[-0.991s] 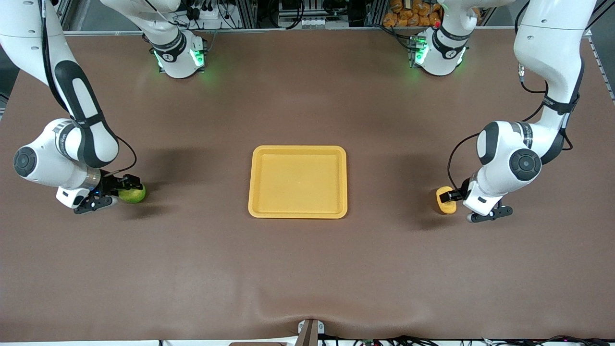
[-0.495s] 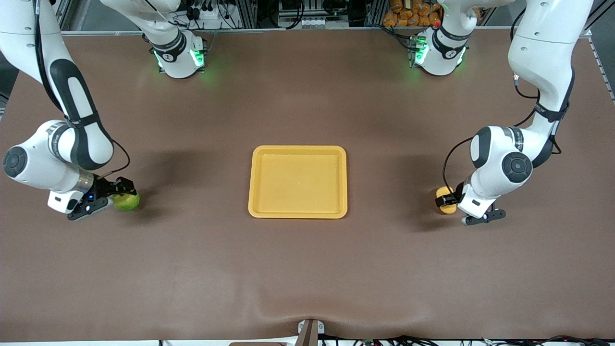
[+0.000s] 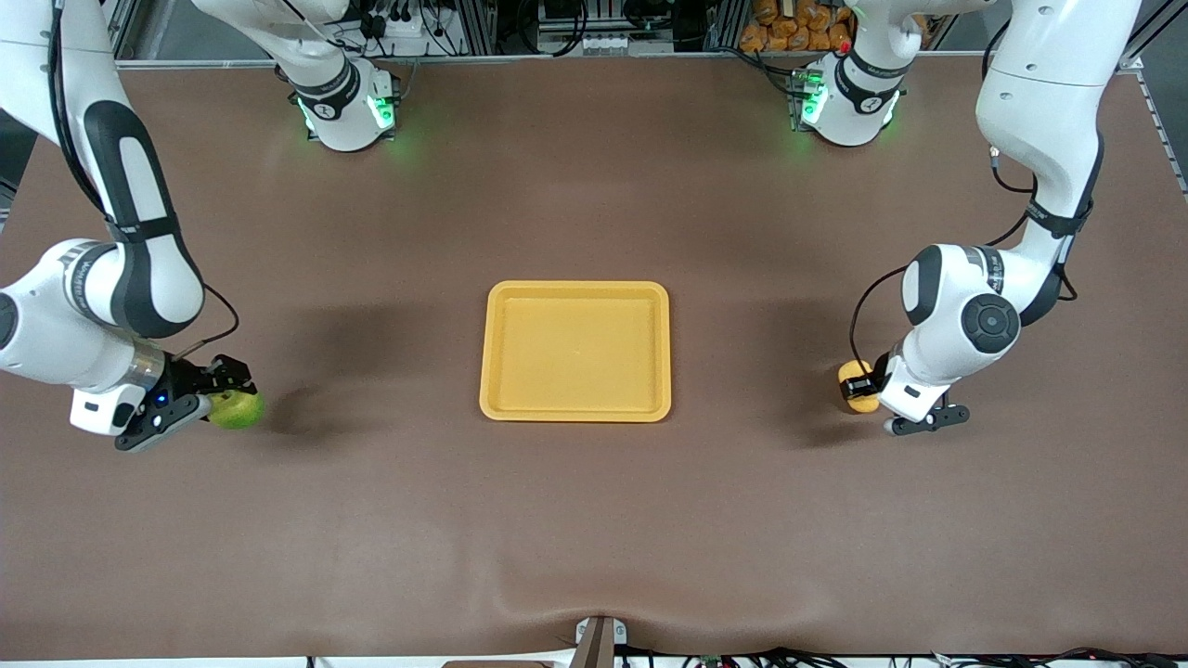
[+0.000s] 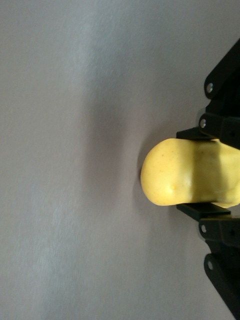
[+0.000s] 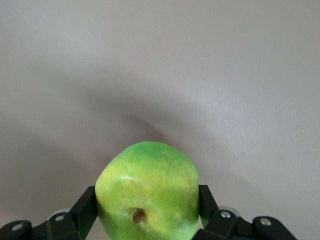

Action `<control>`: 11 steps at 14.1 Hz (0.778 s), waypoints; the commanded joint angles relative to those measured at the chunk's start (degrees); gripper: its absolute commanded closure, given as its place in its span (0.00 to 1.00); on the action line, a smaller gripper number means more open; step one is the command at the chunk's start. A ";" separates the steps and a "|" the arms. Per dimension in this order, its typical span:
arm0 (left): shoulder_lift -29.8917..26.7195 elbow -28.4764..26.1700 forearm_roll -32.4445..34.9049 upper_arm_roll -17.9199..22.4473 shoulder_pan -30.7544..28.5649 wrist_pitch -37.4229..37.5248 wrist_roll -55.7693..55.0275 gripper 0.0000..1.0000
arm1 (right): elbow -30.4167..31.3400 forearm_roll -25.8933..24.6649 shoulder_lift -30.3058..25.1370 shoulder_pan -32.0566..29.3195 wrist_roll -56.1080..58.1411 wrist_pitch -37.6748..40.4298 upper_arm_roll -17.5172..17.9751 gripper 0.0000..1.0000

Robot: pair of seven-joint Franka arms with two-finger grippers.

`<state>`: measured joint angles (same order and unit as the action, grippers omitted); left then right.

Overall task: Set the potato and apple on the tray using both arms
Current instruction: 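Carry the apple with the right gripper while the left gripper carries potato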

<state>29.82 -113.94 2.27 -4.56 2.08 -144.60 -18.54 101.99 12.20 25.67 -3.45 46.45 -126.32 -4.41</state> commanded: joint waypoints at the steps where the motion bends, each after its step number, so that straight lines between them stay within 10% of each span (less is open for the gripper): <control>1: -0.73 0.20 -0.60 -0.01 0.82 0.02 0.26 0.99 | -4.42 1.08 0.16 3.26 -2.31 3.45 -0.25 1.00; 6: -2.48 0.47 -0.16 -2.11 0.91 0.11 -0.09 1.00 | -6.45 0.90 0.17 12.40 -6.99 3.54 -0.25 1.00; 11: -4.07 2.13 -0.16 -5.45 0.91 2.38 -0.18 1.00 | -4.69 0.99 -0.36 14.78 13.89 3.80 0.45 1.00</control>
<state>27.23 -112.10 2.27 -9.11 3.02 -144.12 -18.53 97.00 12.32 25.91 11.62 52.22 -123.19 -4.11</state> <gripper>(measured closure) 0.485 0.150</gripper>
